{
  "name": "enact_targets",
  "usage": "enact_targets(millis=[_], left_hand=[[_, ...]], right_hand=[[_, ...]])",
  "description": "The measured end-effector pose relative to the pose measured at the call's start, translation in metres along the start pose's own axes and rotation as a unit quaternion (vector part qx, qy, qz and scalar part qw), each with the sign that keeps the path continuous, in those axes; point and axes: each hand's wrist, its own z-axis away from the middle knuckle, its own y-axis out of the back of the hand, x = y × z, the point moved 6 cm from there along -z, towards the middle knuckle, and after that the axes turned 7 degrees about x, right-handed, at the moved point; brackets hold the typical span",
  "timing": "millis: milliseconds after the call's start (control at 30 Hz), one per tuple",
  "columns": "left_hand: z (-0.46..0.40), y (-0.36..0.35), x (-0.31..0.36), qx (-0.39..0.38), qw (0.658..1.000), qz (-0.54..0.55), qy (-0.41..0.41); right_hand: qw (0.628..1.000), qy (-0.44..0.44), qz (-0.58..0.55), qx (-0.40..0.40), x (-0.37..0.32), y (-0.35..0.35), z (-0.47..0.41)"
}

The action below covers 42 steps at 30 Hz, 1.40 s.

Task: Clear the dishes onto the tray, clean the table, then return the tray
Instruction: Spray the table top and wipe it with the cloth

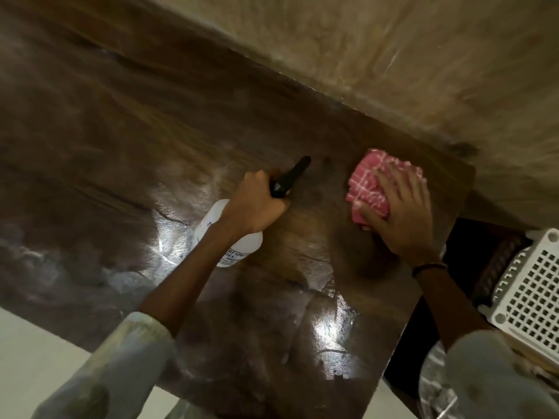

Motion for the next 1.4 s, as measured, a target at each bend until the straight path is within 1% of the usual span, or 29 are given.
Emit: enact_targets(millis=[100, 200, 267, 333, 400, 467, 533, 600, 667, 767, 800, 867, 967, 1000, 1033, 1067, 1100, 1133, 1200, 1233, 1333, 1400], left_hand=[[0.003, 0.002, 0.000, -0.001, 1.000, 0.006, -0.018], [0.002, 0.005, -0.001, 0.011, 0.999, 0.018, -0.032], [0.002, 0.004, -0.001, 0.010, 0.999, 0.025, -0.034], [0.003, 0.002, 0.000, 0.007, 0.999, 0.024, -0.032], [0.002, 0.000, 0.001, 0.002, 0.999, 0.022, -0.029], [0.003, -0.001, 0.004, 0.000, 1.000, 0.022, -0.023], [0.004, -0.002, 0.006, -0.002, 0.999, 0.026, -0.023], [0.006, -0.001, 0.008, -0.004, 0.999, 0.026, -0.032], [0.013, 0.000, 0.007, -0.014, 0.999, 0.012, -0.046], [0.027, 0.000, -0.001, -0.028, 0.998, 0.000, -0.049], [0.031, 0.000, -0.006, -0.029, 0.999, -0.005, -0.043], [0.036, 0.000, -0.018, -0.023, 0.999, -0.008, -0.027], [0.043, -0.002, -0.034, -0.022, 1.000, -0.015, -0.014], [0.047, -0.004, -0.038, -0.030, 0.999, -0.017, -0.014], [0.050, -0.007, -0.041, -0.042, 0.999, -0.022, -0.015], [0.055, -0.011, -0.042, -0.059, 0.998, -0.027, -0.015], [0.060, -0.016, -0.043, -0.078, 0.996, -0.031, -0.015], [0.066, -0.022, -0.044, -0.098, 0.994, -0.040, -0.017], [0.076, -0.033, -0.043, -0.122, 0.990, -0.059, -0.027], [0.080, -0.038, -0.044, -0.129, 0.989, -0.068, -0.031], [0.088, -0.049, -0.050, -0.136, 0.986, -0.095, -0.026], [0.090, -0.053, -0.056, -0.116, 0.987, -0.109, -0.026]], right_hand=[[0.998, -0.057, 0.019, 0.023, 0.007, 0.001, -0.033], [0.994, -0.102, 0.011, 0.047, -0.022, -0.005, -0.078], [0.993, -0.106, -0.006, 0.049, -0.053, -0.015, -0.097], [0.997, -0.062, -0.016, 0.037, -0.084, -0.025, -0.100], [0.999, 0.013, -0.027, 0.025, -0.106, -0.029, -0.083], [0.997, 0.070, -0.031, 0.014, -0.105, -0.024, -0.056], [0.997, 0.078, -0.016, 0.009, -0.084, -0.019, -0.034], [0.999, 0.035, -0.002, 0.007, -0.053, -0.013, -0.027], [1.000, -0.023, 0.004, 0.014, -0.032, -0.011, -0.040], [0.993, -0.112, 0.001, 0.042, -0.041, -0.011, -0.079], [0.991, -0.125, -0.006, 0.043, -0.053, -0.014, -0.089], [0.995, -0.094, -0.008, 0.032, -0.083, -0.022, -0.097], [0.999, 0.040, -0.010, -0.001, -0.116, -0.029, -0.070], [0.996, 0.084, -0.011, -0.012, -0.116, -0.030, -0.054], [0.994, 0.110, -0.012, -0.016, -0.111, -0.029, -0.040], [0.994, 0.110, -0.011, -0.012, -0.099, -0.027, -0.028], [0.997, 0.080, -0.010, 0.000, -0.083, -0.025, -0.018], [0.999, 0.028, -0.012, 0.017, -0.065, -0.022, -0.008], [0.996, -0.077, -0.017, 0.045, -0.036, -0.015, 0.010], [0.992, -0.111, -0.018, 0.053, -0.027, -0.012, 0.019], [0.987, -0.144, -0.024, 0.061, -0.020, -0.008, 0.047], [0.988, -0.144, -0.024, 0.053, -0.018, -0.008, 0.066]])
